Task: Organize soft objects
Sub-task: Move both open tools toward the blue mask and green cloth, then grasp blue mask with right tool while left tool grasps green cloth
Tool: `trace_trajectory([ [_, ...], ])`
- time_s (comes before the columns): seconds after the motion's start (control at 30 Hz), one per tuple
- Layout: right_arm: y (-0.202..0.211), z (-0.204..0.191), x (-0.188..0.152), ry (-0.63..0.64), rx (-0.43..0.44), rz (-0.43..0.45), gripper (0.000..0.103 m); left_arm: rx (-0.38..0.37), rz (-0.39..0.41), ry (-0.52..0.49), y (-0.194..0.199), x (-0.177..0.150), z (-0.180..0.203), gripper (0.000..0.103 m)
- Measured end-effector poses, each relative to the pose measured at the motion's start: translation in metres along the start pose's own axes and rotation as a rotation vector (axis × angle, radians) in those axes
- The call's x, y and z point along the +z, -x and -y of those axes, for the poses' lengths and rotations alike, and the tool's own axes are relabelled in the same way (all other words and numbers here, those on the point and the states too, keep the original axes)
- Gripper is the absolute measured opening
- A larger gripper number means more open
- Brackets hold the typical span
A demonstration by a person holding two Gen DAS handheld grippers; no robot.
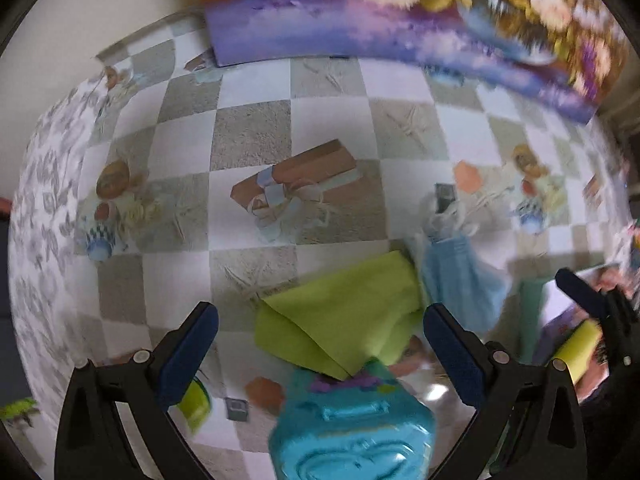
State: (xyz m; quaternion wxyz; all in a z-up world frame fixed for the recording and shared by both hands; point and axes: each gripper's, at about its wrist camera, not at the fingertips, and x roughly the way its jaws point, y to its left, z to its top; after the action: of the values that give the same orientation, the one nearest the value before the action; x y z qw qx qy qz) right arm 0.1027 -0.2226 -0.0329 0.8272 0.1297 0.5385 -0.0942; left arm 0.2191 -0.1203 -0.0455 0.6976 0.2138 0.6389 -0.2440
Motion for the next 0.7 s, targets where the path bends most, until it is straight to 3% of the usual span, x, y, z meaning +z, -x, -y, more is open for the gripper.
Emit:
trace_trajectory([
  [0.2,-0.019,-0.01,-0.001,0.038,-0.008,-0.033,0.086,0.011,-0.055,-0.041,-0.019,0.006,0.008,0.101],
  [0.3,-0.027,-0.01,-0.003,0.039,-0.012,-0.046,0.083,0.015,-0.069,-0.044,-0.025,0.007,0.009,0.093],
  [0.37,-0.031,-0.01,-0.004,0.04,-0.005,-0.055,0.077,0.014,-0.083,-0.045,-0.028,0.008,0.009,0.086],
  [0.53,-0.032,-0.007,-0.006,0.031,0.003,-0.052,0.054,0.033,-0.091,-0.077,-0.033,0.012,0.019,0.084],
  [0.7,-0.029,0.003,-0.006,0.0,0.022,-0.045,0.04,0.053,-0.118,-0.12,-0.043,0.019,0.036,0.077],
])
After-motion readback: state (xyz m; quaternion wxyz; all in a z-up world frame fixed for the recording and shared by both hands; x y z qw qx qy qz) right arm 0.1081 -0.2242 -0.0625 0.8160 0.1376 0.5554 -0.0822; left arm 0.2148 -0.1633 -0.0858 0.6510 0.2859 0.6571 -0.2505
